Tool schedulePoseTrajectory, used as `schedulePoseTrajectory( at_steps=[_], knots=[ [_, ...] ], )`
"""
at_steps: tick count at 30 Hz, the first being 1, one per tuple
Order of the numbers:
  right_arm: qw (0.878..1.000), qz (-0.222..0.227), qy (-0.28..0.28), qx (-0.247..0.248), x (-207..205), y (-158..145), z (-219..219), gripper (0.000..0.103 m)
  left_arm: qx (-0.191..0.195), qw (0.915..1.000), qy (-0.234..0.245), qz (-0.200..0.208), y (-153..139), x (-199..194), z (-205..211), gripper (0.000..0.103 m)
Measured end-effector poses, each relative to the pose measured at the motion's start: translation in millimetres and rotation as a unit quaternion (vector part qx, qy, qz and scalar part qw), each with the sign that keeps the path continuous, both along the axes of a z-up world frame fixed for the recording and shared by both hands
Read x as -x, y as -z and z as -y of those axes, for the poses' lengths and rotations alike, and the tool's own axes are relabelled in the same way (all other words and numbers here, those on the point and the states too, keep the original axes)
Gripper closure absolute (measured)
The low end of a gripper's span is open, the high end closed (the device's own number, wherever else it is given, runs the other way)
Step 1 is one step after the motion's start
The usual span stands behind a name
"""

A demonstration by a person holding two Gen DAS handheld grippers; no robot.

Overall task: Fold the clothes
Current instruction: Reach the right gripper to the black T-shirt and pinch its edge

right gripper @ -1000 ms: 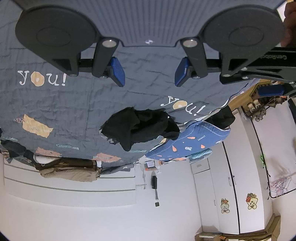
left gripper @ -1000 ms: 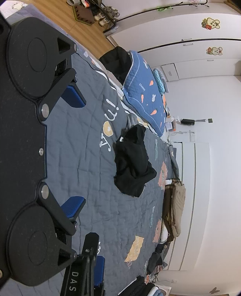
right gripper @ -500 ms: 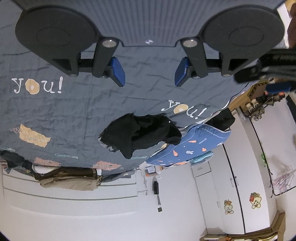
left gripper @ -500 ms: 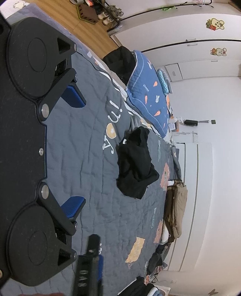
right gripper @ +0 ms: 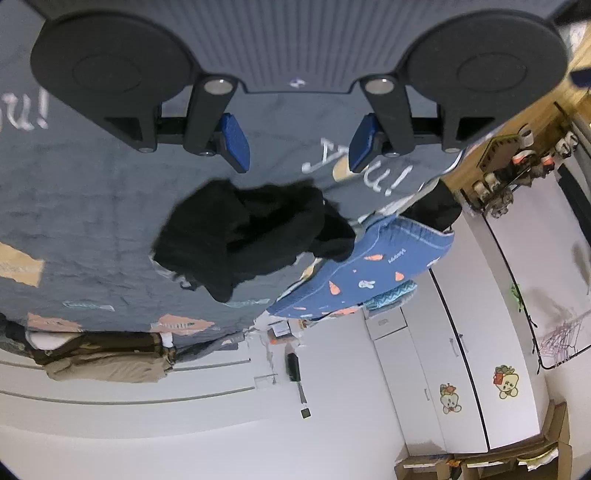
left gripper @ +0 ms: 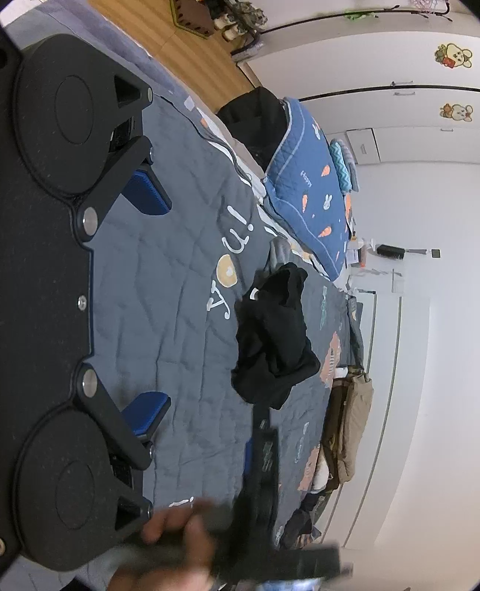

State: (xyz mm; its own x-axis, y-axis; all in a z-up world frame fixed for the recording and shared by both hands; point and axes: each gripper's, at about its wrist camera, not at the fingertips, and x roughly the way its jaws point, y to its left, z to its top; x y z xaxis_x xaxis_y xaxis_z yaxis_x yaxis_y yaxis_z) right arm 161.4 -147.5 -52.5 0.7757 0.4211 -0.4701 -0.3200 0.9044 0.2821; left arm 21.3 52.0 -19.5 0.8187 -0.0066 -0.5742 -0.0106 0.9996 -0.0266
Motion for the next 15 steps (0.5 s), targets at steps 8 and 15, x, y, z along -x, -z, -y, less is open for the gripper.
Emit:
schedulePoseTrajectory(
  at_steps=[8, 15],
  knots=[
    [1.0, -0.011, -0.005, -0.002, -70.3, 39.3, -45.4, 0.045, 0.033, 0.9993, -0.015, -0.01, 11.3, -12.3, -32.6, 0.0],
    [1.0, -0.005, 0.002, 0.016, -111.1, 63.1, -79.5, 0.045, 0.056, 0.9974, -0.043, -0.011, 16.1, -19.6, -62.5, 0.0]
  ],
)
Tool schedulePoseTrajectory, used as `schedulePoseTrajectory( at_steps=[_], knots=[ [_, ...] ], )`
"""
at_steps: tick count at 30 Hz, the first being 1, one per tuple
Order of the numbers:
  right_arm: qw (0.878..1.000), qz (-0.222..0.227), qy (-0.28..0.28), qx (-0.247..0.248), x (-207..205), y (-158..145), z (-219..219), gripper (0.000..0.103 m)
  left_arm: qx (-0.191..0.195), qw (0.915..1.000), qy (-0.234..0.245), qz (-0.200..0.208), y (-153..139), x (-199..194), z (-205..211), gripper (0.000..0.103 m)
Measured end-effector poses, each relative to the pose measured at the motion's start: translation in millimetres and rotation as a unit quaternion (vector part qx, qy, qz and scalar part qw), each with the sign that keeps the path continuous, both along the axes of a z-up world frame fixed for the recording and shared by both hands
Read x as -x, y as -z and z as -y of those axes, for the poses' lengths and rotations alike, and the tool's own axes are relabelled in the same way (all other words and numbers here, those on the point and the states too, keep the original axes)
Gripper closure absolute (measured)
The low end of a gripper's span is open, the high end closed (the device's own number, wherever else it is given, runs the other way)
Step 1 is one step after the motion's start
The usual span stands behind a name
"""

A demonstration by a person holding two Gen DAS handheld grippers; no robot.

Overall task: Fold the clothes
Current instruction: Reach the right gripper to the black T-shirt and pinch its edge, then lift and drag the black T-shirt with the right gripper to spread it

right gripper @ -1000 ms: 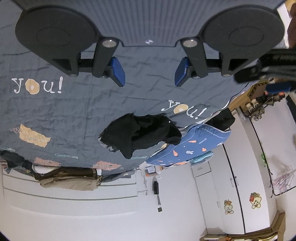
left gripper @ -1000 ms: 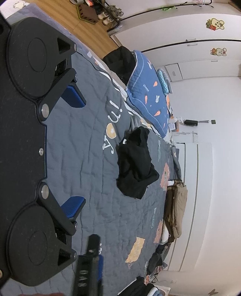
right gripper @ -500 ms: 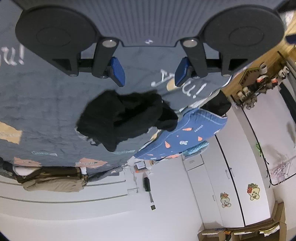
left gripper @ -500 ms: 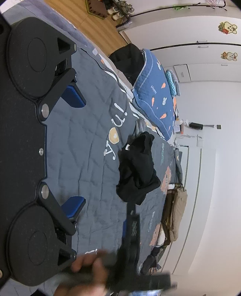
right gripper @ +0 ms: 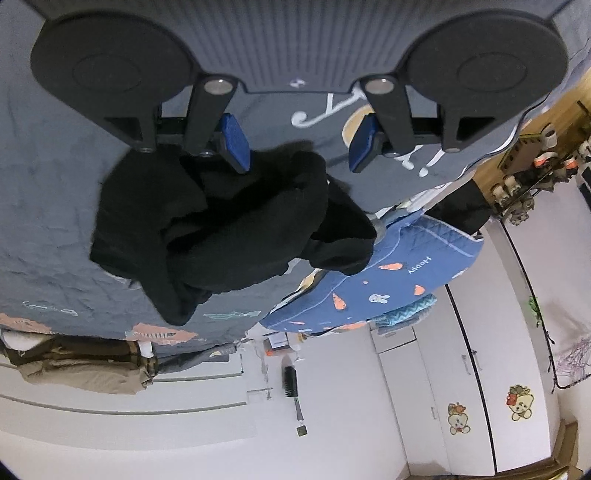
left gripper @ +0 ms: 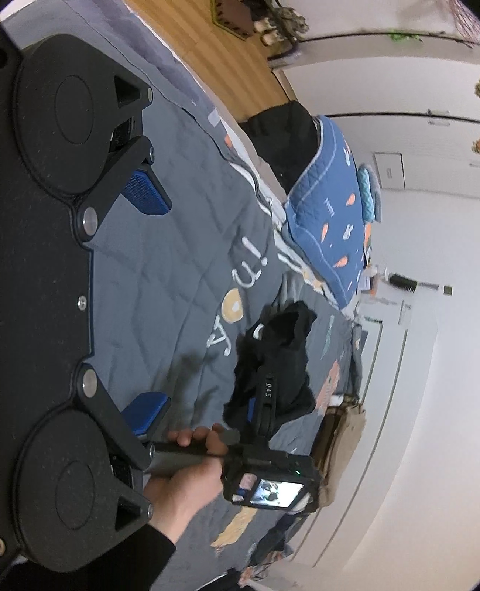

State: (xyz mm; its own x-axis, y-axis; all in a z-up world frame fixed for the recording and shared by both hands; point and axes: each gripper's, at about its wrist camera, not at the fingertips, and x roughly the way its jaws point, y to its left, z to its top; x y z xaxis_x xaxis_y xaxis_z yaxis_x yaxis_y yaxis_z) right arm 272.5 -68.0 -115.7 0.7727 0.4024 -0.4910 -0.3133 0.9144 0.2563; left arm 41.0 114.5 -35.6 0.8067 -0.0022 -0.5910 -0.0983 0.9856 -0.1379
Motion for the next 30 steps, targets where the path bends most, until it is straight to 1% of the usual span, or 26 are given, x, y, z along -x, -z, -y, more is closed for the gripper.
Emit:
schedulePoseTrajectory(
  at_steps=[4, 7, 12, 16, 17, 19, 20, 21, 22, 23, 24, 28, 30],
  knots=[
    [1.0, 0.001, 0.012, -0.007, -19.8, 7.8, -8.6, 0.045, 0.02, 0.9997, -0.015, 0.0, 0.4, -2.3, -13.9, 0.0],
    [1.0, -0.001, 0.016, 0.012, -34.6, 12.7, -20.9, 0.045, 0.026, 0.9994, -0.023, 0.002, -0.2, -2.5, -21.7, 0.0],
    [0.999, -0.008, 0.021, 0.035, -53.6, 24.4, -37.3, 0.045, 0.022, 0.9991, -0.037, 0.001, 0.0, -2.1, -31.5, 0.0],
    [0.998, -0.013, 0.025, 0.064, -64.4, 33.4, -47.8, 0.045, 0.038, 0.9981, -0.049, 0.0, 0.2, -3.3, -41.1, 0.0],
    [0.997, -0.016, 0.028, 0.068, -66.3, 35.5, -49.3, 0.047, 0.041, 0.9979, -0.05, 0.001, -0.1, -3.0, -42.0, 0.0],
    [0.997, -0.019, 0.028, 0.063, -67.8, 38.1, -49.9, 0.056, 0.043, 0.9977, -0.051, 0.002, -0.9, -2.7, -42.8, 0.0],
    [0.997, -0.023, 0.024, 0.065, -68.7, 39.2, -52.4, 0.074, 0.043, 0.9978, -0.051, 0.003, -1.3, -2.6, -42.6, 0.0],
    [0.997, -0.027, 0.021, 0.068, -69.3, 40.2, -54.6, 0.086, 0.042, 0.9978, -0.051, 0.003, -1.0, -3.9, -42.6, 0.0],
    [0.997, -0.029, 0.021, 0.07, -68.0, 40.3, -55.3, 0.087, 0.04, 0.9979, -0.051, 0.003, -1.2, -3.8, -42.3, 0.0],
    [0.997, -0.025, 0.022, 0.069, -65.3, 39.0, -54.1, 0.092, 0.039, 0.9979, -0.051, 0.003, -1.5, -3.6, -42.0, 0.0],
    [0.997, -0.021, 0.023, 0.068, -62.6, 37.7, -52.9, 0.093, 0.039, 0.9979, -0.052, 0.004, -2.2, -3.3, -42.3, 0.0],
    [0.998, -0.008, 0.023, 0.052, -49.7, 28.0, -42.2, 0.094, 0.038, 0.9978, -0.054, 0.007, -4.9, -0.9, -42.8, 0.0],
    [0.998, -0.002, 0.019, 0.058, -43.0, 22.0, -38.3, 0.095, 0.038, 0.9978, -0.054, 0.008, -6.1, 0.4, -42.8, 0.0]
  ],
)
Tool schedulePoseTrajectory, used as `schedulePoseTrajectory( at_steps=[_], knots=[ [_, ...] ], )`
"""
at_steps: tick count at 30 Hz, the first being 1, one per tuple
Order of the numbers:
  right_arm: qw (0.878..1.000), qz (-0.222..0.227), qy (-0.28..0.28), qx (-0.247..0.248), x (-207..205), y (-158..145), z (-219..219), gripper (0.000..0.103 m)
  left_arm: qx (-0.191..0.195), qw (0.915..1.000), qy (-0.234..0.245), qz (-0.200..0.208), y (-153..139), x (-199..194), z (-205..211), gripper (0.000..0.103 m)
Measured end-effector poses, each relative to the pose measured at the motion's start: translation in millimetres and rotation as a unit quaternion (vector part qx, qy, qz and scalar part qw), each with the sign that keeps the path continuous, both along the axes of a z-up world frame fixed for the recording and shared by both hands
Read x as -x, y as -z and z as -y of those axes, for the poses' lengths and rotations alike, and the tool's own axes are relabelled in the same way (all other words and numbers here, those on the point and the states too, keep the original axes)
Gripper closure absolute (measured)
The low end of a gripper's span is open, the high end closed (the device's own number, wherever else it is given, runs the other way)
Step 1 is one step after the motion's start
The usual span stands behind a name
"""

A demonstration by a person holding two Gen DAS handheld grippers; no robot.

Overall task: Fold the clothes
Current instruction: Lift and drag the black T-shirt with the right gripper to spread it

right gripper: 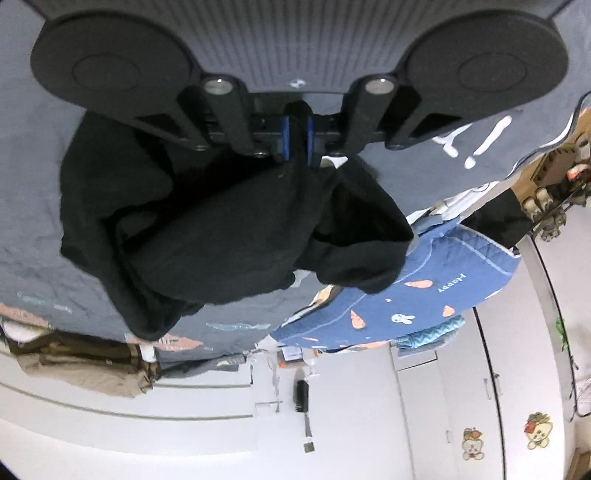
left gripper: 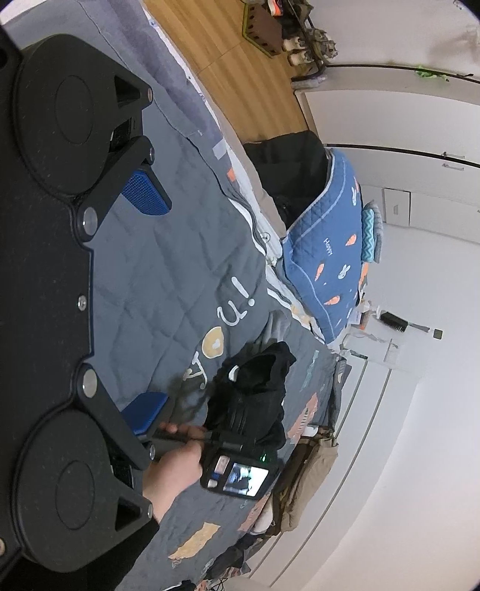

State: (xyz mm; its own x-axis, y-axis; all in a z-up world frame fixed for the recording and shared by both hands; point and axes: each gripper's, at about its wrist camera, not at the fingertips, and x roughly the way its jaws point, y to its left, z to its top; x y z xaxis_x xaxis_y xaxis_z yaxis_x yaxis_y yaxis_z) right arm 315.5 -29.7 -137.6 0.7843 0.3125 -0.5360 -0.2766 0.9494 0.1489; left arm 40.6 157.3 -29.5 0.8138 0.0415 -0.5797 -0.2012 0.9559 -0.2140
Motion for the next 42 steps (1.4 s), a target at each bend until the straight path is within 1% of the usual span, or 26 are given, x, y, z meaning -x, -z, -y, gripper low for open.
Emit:
schedulePoseTrajectory(
  at_steps=[7, 11, 15, 18, 25, 30, 35, 42],
  knots=[
    [1.0, 0.003, -0.008, -0.01, 26.5, -26.0, 23.3, 0.095, -0.004, 1.0, 0.003, 0.005, -5.3, 3.4, 1.8, 0.0],
    [1.0, -0.003, -0.015, -0.026, 43.3, -37.5, 36.2, 0.095, -0.007, 0.9999, 0.012, 0.004, -7.4, 4.9, 6.8, 0.0],
    [0.999, -0.016, -0.032, -0.03, 61.4, -44.3, 43.4, 0.095, -0.014, 0.9996, 0.023, 0.008, -11.2, 7.6, 15.2, 0.0],
    [0.998, -0.022, -0.043, -0.043, 78.5, -50.8, 51.3, 0.095, -0.005, 0.9994, 0.032, 0.012, -13.7, 9.1, 20.8, 0.0],
    [0.995, -0.036, -0.062, -0.064, 130.0, -63.3, 72.0, 0.095, -0.016, 0.9977, 0.064, 0.019, -17.4, 11.8, 39.9, 0.0],
    [0.994, -0.051, -0.055, -0.076, 169.1, -71.4, 97.8, 0.095, -0.009, 0.9965, 0.079, 0.028, -22.9, 17.7, 50.5, 0.0],
    [0.994, -0.054, -0.029, -0.087, 212.0, -78.6, 131.0, 0.095, -0.025, 0.9933, 0.106, 0.039, -28.8, 26.6, 71.9, 0.0],
    [0.99, -0.053, 0.008, -0.132, 259.5, -85.9, 176.6, 0.095, -0.041, 0.9894, 0.131, 0.048, -33.2, 37.7, 96.1, 0.0]
  ],
)
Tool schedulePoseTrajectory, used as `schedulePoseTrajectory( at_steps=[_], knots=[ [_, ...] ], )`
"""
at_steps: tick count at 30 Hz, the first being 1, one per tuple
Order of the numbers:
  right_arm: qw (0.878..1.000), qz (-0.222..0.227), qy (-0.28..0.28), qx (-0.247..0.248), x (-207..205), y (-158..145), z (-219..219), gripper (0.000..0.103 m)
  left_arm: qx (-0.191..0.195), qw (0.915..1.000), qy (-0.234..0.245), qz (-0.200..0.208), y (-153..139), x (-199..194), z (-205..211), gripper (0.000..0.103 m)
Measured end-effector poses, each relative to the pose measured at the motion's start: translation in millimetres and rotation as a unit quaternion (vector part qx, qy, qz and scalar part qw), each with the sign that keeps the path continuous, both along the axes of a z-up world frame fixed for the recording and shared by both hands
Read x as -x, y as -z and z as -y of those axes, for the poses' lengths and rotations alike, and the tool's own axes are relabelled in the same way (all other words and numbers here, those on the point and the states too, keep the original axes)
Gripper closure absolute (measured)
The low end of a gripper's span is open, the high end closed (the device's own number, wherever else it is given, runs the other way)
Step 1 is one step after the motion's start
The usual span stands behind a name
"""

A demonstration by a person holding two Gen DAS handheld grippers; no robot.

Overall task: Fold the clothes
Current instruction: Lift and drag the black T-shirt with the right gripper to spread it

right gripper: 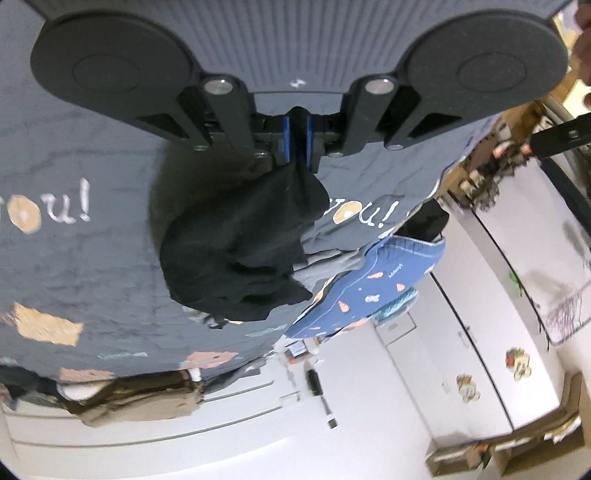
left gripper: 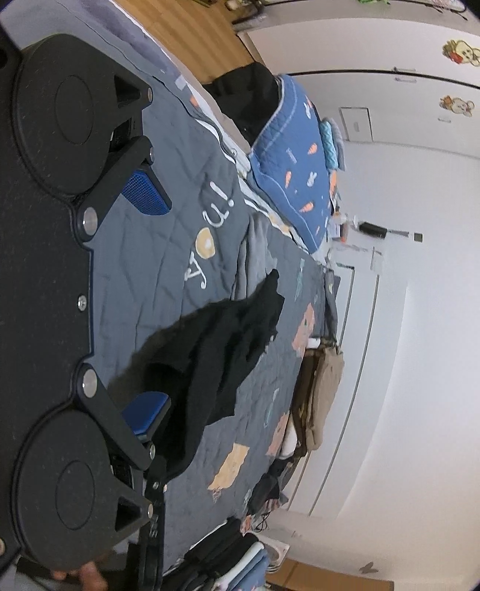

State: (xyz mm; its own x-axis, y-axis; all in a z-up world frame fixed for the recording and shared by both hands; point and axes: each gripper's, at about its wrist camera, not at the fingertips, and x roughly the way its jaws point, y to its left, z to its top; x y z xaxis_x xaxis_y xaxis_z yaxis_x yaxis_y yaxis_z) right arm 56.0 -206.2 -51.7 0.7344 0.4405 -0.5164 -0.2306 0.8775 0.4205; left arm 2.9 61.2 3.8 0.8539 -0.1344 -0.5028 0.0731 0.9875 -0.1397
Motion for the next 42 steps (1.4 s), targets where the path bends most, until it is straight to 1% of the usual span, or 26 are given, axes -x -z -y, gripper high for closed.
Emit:
schedulePoseTrajectory(
  at_steps=[5, 11, 14, 16, 18, 22, 24, 27, 30, 32, 34, 37, 38, 39, 40, 42],
  knots=[
    [1.0, -0.003, 0.003, -0.028, 43.3, -1.0, 17.2, 0.095, -0.016, 0.9997, 0.02, 0.004, 0.6, 5.8, 12.8, 0.0],
    [0.996, -0.005, 0.026, -0.09, 103.7, -0.4, 52.8, 0.095, -0.041, 0.998, 0.047, 0.002, 10.9, 11.8, 29.2, 0.0],
    [0.992, -0.005, 0.046, -0.115, 134.9, 1.8, 74.6, 0.095, -0.049, 0.9962, 0.072, -0.003, 19.5, 16.7, 40.1, 0.0],
    [0.991, -0.005, 0.059, -0.12, 151.6, 7.2, 86.2, 0.095, -0.054, 0.9944, 0.091, -0.009, 27.4, 20.4, 49.6, 0.0],
    [0.991, -0.009, 0.07, -0.114, 160.8, 16.1, 93.5, 0.095, -0.058, 0.992, 0.112, -0.013, 38.2, 24.7, 60.3, 0.0],
    [0.99, -0.027, 0.081, -0.112, 162.7, 46.3, 102.2, 0.095, -0.065, 0.9862, 0.15, -0.029, 70.3, 30.5, 84.3, 0.0],
    [0.99, -0.033, 0.09, -0.106, 162.0, 56.5, 103.7, 0.095, -0.084, 0.9836, 0.157, -0.03, 86.3, 35.4, 94.6, 0.0],
    [0.992, -0.03, 0.081, -0.097, 159.2, 58.5, 103.0, 0.095, -0.107, 0.9785, 0.173, -0.034, 106.6, 41.5, 109.0, 0.0],
    [0.992, -0.029, 0.073, -0.096, 160.7, 58.1, 104.6, 0.095, -0.13, 0.9748, 0.181, -0.009, 119.0, 47.2, 121.4, 0.0],
    [0.992, -0.032, 0.072, -0.097, 163.3, 60.2, 107.1, 0.095, -0.148, 0.9712, 0.186, 0.014, 126.7, 50.6, 130.4, 0.0],
    [0.992, -0.034, 0.07, -0.095, 167.0, 62.6, 109.5, 0.094, -0.166, 0.9675, 0.189, 0.027, 135.0, 50.5, 140.4, 0.0],
    [0.992, -0.039, 0.068, -0.097, 166.2, 65.0, 113.1, 0.094, -0.171, 0.9623, 0.209, 0.026, 146.2, 47.5, 155.3, 0.001],
    [0.992, -0.04, 0.068, -0.098, 165.7, 65.8, 114.4, 0.094, -0.173, 0.9604, 0.217, 0.025, 149.4, 46.5, 160.4, 0.002],
    [0.992, -0.043, 0.068, -0.1, 165.0, 66.6, 115.5, 0.094, -0.186, 0.9574, 0.219, 0.03, 153.7, 45.8, 165.7, 0.004],
    [0.991, -0.046, 0.07, -0.104, 164.5, 68.0, 117.4, 0.094, -0.2, 0.9542, 0.22, 0.036, 158.1, 45.2, 171.0, 0.008],
    [0.99, -0.051, 0.072, -0.11, 163.3, 69.9, 120.4, 0.094, -0.223, 0.9475, 0.227, 0.034, 166.9, 41.0, 178.7, 0.013]
  ],
)
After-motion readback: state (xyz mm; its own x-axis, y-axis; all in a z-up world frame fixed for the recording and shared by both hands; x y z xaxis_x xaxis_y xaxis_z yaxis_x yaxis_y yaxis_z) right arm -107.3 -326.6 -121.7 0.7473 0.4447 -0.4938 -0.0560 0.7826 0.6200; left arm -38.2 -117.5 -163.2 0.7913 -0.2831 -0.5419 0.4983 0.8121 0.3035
